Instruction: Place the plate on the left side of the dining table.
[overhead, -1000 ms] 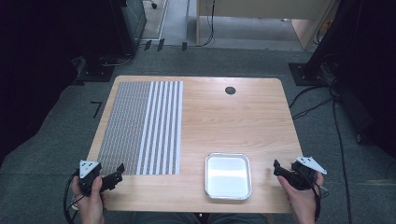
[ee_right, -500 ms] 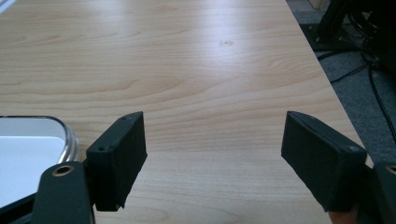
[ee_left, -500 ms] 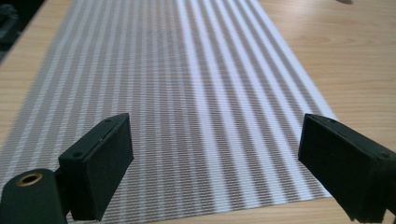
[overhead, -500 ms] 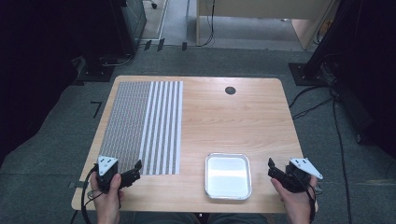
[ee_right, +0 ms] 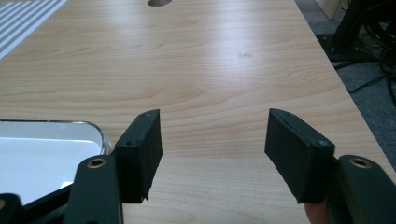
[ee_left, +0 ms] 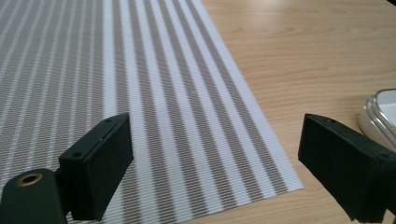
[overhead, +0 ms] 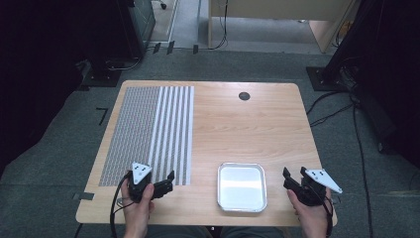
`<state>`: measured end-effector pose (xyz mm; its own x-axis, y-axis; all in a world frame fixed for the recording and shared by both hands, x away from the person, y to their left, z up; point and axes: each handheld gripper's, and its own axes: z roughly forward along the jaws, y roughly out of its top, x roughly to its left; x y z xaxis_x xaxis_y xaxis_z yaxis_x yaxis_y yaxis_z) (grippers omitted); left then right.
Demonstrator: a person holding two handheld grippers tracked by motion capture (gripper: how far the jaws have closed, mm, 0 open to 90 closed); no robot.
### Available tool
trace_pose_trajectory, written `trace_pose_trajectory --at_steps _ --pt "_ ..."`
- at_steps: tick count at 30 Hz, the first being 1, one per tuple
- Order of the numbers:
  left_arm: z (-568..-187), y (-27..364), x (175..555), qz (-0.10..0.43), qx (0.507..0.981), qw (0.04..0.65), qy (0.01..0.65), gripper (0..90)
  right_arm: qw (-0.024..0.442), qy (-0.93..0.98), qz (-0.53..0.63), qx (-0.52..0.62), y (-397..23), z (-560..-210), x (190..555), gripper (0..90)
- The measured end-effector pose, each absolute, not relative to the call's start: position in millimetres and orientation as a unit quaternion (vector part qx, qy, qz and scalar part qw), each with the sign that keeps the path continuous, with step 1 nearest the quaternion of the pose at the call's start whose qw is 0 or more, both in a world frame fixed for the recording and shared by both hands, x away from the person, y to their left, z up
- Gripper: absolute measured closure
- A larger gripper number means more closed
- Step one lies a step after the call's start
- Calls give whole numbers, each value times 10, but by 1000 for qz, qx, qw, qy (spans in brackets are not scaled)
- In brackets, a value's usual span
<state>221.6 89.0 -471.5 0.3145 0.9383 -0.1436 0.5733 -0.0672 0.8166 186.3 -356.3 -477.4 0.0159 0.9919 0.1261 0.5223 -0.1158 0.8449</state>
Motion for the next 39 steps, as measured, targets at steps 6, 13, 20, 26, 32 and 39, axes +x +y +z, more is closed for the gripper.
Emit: trace_pose_trajectory --at_steps 6,13,20,26,32,39 --pt "-4735 630 2218 206 706 423 529 101 293 599 401 629 -3531 -4774 1856 454" --pt "-4783 360 2200 197 718 423 516 114 289 604 410 620 -3483 -4785 1845 513" --pt "-4853 61 2169 173 727 434 504 138 253 615 416 620 -3422 -4809 1843 623" --pt "-4890 -114 2140 161 734 432 499 262 214 617 444 614 -3437 -4828 1854 721" --pt "-4927 -267 2100 154 744 426 491 354 171 615 464 614 -3391 -4832 1857 799" --pt "-4936 -366 2064 143 750 435 479 503 122 614 466 625 -3362 -4891 1898 832"
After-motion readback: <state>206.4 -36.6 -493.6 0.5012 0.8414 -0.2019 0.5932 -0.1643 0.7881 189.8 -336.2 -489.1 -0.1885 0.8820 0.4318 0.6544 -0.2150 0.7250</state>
